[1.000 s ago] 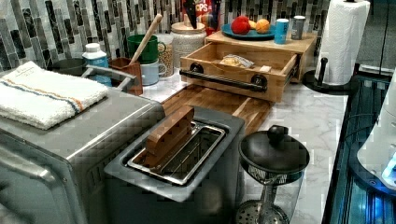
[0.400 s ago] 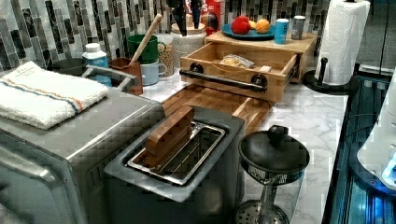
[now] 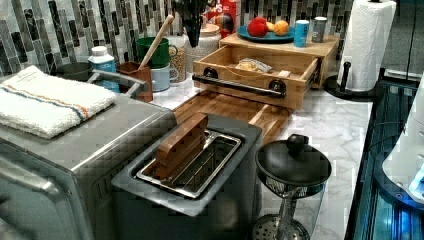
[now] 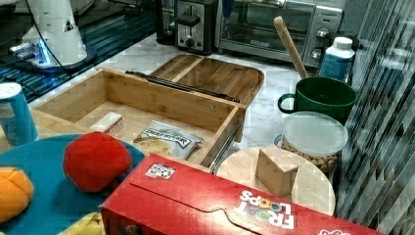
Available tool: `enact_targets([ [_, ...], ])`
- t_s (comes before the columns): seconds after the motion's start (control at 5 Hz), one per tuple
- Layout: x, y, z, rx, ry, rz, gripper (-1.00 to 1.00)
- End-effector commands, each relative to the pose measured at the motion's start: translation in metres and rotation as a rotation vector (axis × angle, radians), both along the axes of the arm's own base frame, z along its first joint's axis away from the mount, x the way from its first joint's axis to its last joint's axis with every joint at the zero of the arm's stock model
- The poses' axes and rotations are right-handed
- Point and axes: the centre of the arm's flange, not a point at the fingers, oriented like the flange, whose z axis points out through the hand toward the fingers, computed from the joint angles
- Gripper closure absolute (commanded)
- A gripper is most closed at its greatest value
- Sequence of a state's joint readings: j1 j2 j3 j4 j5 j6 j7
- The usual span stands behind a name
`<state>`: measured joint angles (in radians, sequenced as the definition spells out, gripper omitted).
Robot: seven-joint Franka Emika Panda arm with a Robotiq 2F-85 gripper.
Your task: Close the drawer.
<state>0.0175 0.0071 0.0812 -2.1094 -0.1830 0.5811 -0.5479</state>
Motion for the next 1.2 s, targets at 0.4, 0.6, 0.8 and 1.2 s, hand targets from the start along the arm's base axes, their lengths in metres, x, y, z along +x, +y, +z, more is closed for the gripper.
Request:
enact_targets([
  [0.4, -0.007, -0.025, -0.105, -0.044, 0.169, 0.120, 1.00],
  [0.6, -0.012, -0.027, -0.119, -0.053, 0.133, 0.130, 1.00],
  [0.8, -0.014, -0.034, -0.121, -0.053, 0.118, 0.140, 1.00],
  [1.2, -0.009, -0.072, -0.132, -0.064, 0.067, 0.180, 1.00],
])
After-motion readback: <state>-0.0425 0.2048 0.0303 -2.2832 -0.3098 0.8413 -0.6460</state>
